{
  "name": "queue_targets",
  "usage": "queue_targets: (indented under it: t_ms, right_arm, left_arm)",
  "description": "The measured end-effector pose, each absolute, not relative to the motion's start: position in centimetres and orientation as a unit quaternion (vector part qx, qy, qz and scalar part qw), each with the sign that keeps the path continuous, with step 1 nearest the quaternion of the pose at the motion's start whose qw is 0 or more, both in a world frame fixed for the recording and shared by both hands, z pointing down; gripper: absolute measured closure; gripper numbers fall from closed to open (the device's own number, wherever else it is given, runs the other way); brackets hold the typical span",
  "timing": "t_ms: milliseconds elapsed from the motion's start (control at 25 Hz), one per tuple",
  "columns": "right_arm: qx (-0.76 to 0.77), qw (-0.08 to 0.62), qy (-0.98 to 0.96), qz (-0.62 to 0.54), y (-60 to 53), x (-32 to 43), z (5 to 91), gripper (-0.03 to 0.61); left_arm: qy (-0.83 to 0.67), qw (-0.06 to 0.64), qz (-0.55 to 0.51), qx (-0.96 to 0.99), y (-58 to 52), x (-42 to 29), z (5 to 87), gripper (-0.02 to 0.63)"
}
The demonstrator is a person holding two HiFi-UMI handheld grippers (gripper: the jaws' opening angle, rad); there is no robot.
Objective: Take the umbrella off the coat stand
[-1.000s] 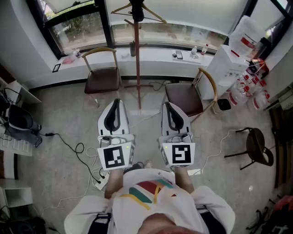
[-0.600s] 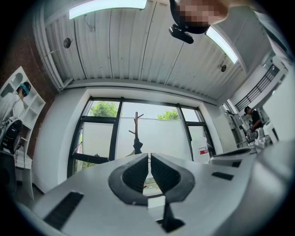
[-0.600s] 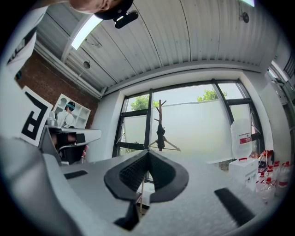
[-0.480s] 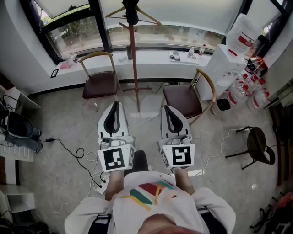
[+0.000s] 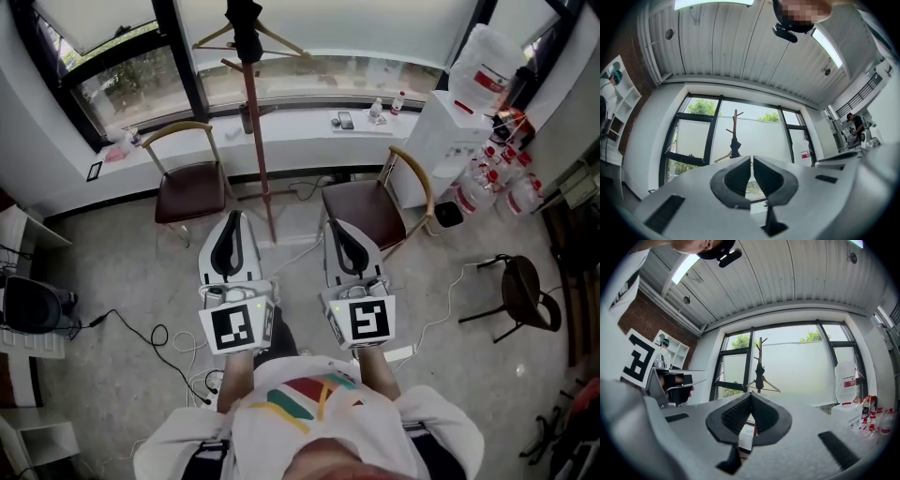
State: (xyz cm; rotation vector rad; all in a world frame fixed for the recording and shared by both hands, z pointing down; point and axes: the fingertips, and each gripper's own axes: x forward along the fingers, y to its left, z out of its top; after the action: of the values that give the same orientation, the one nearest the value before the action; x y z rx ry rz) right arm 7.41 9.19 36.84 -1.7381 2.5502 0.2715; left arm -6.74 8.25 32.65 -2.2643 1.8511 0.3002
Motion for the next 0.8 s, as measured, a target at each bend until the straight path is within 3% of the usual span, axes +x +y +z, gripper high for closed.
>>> queue_targets:
  t_ms: [800]
  right_arm:
    - [-0.560,0.017,0.823,0.093,-11.4,1.7,35.3,0.578]
  left_arm:
    - [0.602,0.089,0.116,-0.785,-12.7,-10.8,31.4,0.600]
